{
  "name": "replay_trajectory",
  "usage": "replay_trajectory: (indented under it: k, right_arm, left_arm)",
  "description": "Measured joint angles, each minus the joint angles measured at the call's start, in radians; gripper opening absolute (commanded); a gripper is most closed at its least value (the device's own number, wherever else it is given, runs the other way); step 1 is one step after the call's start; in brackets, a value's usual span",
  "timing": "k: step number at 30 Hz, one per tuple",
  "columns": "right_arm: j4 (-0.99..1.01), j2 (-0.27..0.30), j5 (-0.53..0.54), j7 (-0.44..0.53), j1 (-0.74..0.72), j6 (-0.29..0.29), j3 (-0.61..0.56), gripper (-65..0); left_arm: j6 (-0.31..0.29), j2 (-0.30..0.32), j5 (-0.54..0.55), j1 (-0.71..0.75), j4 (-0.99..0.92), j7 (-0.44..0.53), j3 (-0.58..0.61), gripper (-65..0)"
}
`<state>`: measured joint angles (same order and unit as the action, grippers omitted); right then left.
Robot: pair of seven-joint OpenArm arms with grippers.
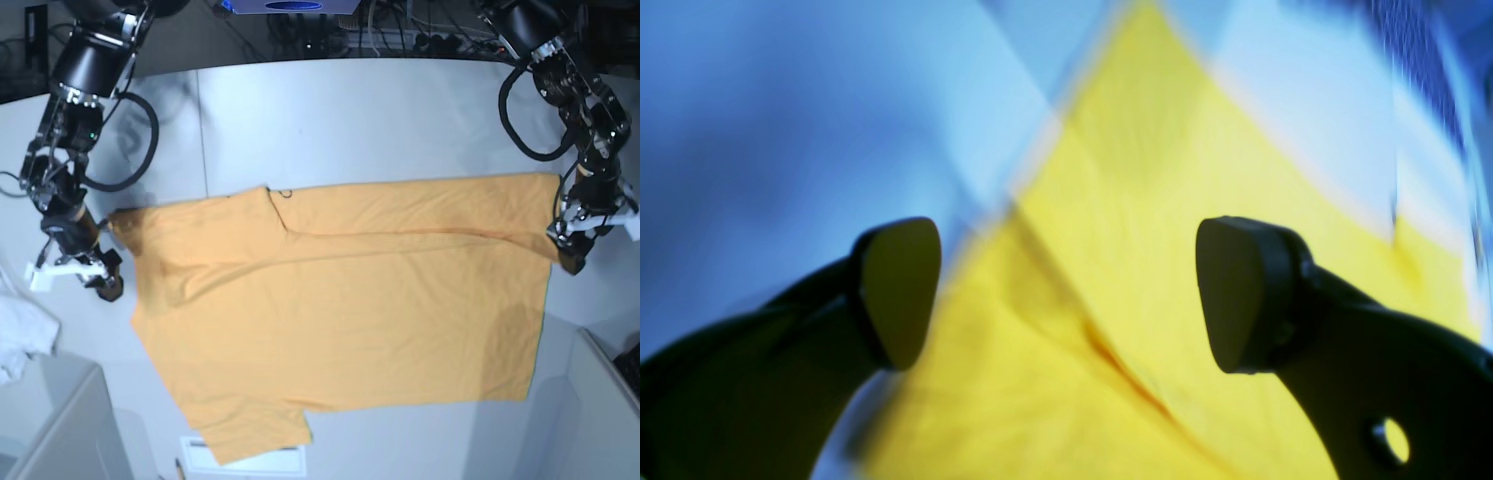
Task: Fold the T-shirt properly
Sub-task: 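Pull the held shoulder edge further toward the arms with both grippers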
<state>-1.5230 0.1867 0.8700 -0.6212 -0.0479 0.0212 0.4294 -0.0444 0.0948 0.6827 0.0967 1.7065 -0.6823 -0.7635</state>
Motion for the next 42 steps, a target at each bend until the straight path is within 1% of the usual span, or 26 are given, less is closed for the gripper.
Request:
replay_trajectory:
  k: [1, 3, 5, 7, 8, 11, 13, 15, 18, 19, 21, 22, 23, 27, 29, 31, 34, 36, 37, 42]
  right_arm:
    - [-0.055, -0.005, 0.005, 0.021, 0.04, 0.007, 0.003, -42.2]
    - [-0.139, -0.035, 0.0, 0.043, 0.125, 0.051, 0.007, -41.6]
    - [-0.175, -0.067, 0.002, 0.031, 0.185, 0.058, 0.003, -35.7]
    - [-0.179, -0.09, 0.013, 0.014, 0.214, 0.058, -0.002, -29.1]
    - [-0.183, -0.097, 0.031, 0.028, 0.225, 0.058, -0.002, -27.6]
    - [-0.187, -0.12, 0.092, 0.036, 0.288, 0.05, -0.002, -27.6]
    - [-0.181, -0.15, 0.08, 0.036, 0.321, 0.066, 0.003, -27.6]
    - [-0.18, -0.175, 0.081, 0.031, 0.331, 0.066, 0.002, -27.6]
    - [-0.155, -0.171, 0.092, 0.046, 0.307, 0.058, 0.0, -27.6]
    - [-0.133, -0.169, 0.093, 0.051, 0.293, 0.074, 0.004, -27.6]
    - [-0.071, -0.165, 0.092, 0.052, 0.264, 0.14, 0.005, -27.6]
    - [-0.038, -0.165, 0.089, 0.047, 0.252, 0.161, 0.005, -28.5]
    - [-0.018, -0.165, 0.103, 0.071, 0.246, 0.144, 0.005, -29.7]
    - [0.056, -0.163, 0.108, 0.162, 0.214, 0.138, 0.003, -36.0]
    - [0.082, -0.162, 0.111, 0.187, 0.202, 0.135, 0.003, -38.0]
    - [0.106, -0.154, 0.111, 0.192, 0.189, 0.132, 0.002, -39.3]
    - [0.134, -0.14, 0.119, 0.19, 0.171, 0.127, 0.003, -42.3]
    - [0.148, -0.137, 0.117, 0.19, 0.156, 0.128, 0.003, -44.3]
    - [0.154, -0.138, 0.117, 0.197, 0.152, 0.128, 0.003, -45.3]
    - [0.184, -0.137, 0.118, 0.202, 0.129, 0.128, 0.003, -51.3]
  left_arm:
    - [-0.004, -0.014, 0.026, 0.033, 0.012, -0.003, -0.03, -7.2]
    - [-0.006, -0.038, 0.087, 0.108, 0.002, -0.048, -0.067, -7.2]
    - [-0.033, -0.047, 0.146, 0.163, -0.006, -0.056, -0.103, -7.2]
    - [-0.053, -0.032, 0.187, 0.182, -0.003, -0.03, -0.122, -7.2]
    - [-0.054, -0.024, 0.187, 0.187, 0.0, -0.02, -0.119, -7.2]
    - [-0.065, -0.023, 0.202, 0.193, -0.052, -0.019, -0.109, -7.2]
    - [-0.063, -0.035, 0.196, 0.186, -0.119, -0.034, -0.103, -7.2]
    - [-0.062, -0.036, 0.195, 0.19, -0.141, -0.038, -0.102, -7.2]
    - [-0.06, -0.025, 0.19, 0.185, -0.156, -0.032, -0.106, -7.2]
    - [-0.061, -0.026, 0.19, 0.183, -0.156, -0.032, -0.106, -7.2]
    - [-0.061, -0.027, 0.19, 0.177, -0.166, -0.032, -0.106, -7.2]
    - [-0.061, -0.031, 0.191, 0.175, -0.167, -0.026, -0.106, -7.2]
    - [-0.061, -0.031, 0.191, 0.173, -0.167, -0.024, -0.106, -7.2]
    - [-0.063, -0.03, 0.193, 0.169, -0.167, -0.029, -0.104, -7.2]
    - [-0.061, -0.027, 0.19, 0.173, -0.167, -0.019, -0.081, -7.2]
    - [-0.065, -0.02, 0.191, 0.173, -0.167, -0.018, -0.04, -7.2]
    - [-0.066, -0.021, 0.194, 0.167, -0.167, -0.017, -0.012, -7.2]
    - [-0.067, -0.025, 0.195, 0.165, -0.173, -0.013, -0.012, -7.2]
    - [-0.082, -0.025, 0.202, 0.156, -0.186, -0.009, -0.013, -7.2]
    - [-0.092, -0.017, 0.215, 0.108, -0.258, 0.017, -0.016, -7.2]
